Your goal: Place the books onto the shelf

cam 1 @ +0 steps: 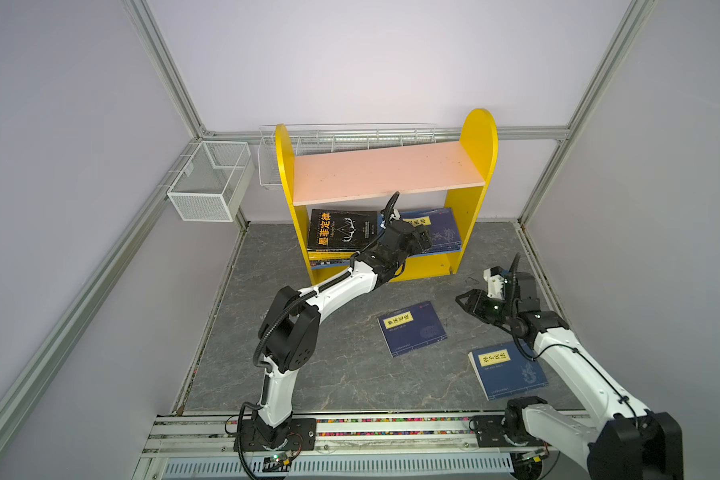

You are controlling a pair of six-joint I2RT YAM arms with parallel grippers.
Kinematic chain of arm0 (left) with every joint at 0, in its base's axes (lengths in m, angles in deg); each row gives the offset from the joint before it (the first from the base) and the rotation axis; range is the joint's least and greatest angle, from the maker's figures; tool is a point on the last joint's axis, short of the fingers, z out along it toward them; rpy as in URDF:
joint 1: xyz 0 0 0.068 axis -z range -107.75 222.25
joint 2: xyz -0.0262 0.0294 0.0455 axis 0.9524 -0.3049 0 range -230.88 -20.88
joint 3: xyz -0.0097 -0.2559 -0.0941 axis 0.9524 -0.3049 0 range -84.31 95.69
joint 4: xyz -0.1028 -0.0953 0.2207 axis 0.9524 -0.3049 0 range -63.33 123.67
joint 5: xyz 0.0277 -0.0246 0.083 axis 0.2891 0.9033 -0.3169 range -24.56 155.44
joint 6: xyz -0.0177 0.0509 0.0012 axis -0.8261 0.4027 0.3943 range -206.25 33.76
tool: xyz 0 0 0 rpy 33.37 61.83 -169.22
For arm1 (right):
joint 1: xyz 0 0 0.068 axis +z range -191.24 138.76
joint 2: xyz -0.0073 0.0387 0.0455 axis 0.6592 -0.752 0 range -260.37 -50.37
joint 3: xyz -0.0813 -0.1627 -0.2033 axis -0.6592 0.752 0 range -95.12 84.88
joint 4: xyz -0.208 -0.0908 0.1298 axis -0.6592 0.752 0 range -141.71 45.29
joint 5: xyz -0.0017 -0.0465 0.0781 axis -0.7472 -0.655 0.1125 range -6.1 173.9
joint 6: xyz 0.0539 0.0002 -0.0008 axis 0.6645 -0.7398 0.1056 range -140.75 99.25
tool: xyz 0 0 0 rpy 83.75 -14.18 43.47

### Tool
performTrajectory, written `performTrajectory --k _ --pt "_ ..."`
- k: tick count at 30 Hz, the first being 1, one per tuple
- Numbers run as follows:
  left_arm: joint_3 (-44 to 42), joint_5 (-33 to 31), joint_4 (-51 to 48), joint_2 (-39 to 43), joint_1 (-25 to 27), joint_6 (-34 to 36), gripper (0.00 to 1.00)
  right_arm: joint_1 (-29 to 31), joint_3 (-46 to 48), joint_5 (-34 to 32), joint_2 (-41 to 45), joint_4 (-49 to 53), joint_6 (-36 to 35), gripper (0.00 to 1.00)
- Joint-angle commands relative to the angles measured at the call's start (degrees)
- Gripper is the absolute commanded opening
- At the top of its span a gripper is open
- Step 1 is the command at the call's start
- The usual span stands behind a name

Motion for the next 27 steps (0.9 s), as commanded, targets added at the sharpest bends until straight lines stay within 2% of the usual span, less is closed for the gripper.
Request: performTrajectory --k 1,5,9,11,16,20,22,25,27 --pt "2.1 -1.6 -2.3 0.5 0.0 0.3 1.0 -0.1 0.3 0.3 0.4 0.1 -0.4 0.46" --pt "2.7 -1.4 -3.4 1.7 0.8 2.2 1.0 -0.1 0.0 -0.1 0.2 0.7 -1.0 0.46" --pt "1.3 -1.1 -4.2 5.2 3.3 7.4 1.0 1.0 -1.2 -2.3 -0.6 3.5 -3.8 0.48" --pt "-2.0 -1.0 -3.8 8.4 4.8 10.0 1.0 2.1 -1.5 -3.4 -1.3 4.6 -5.0 0.5" --pt "-17.7 -0.9 -2.4 19.5 8.1 14.8 1.0 7.4 -0.1 -6.0 -3.2 4.3 -5.4 0.54" --pt "-30.1 -2.6 -3.2 25.7 9.7 14.3 1.0 10.2 1.5 -7.6 -5.5 2.8 -4.5 0.55" --pt "-35.8 -5.3 -4.0 27.1 9.9 11.8 1.0 10.9 2.3 -7.5 -6.9 1.6 -3.8 0.56" --pt "-42.0 -10.7 -5.7 26.8 9.8 6.7 1.0 11.3 2.5 -7.7 -9.4 1.1 -3.4 0.58" --pt "-44.3 -11.8 -6.3 25.4 9.3 3.6 1.0 11.5 2.3 -7.4 -11.1 0.9 -3.4 0.59"
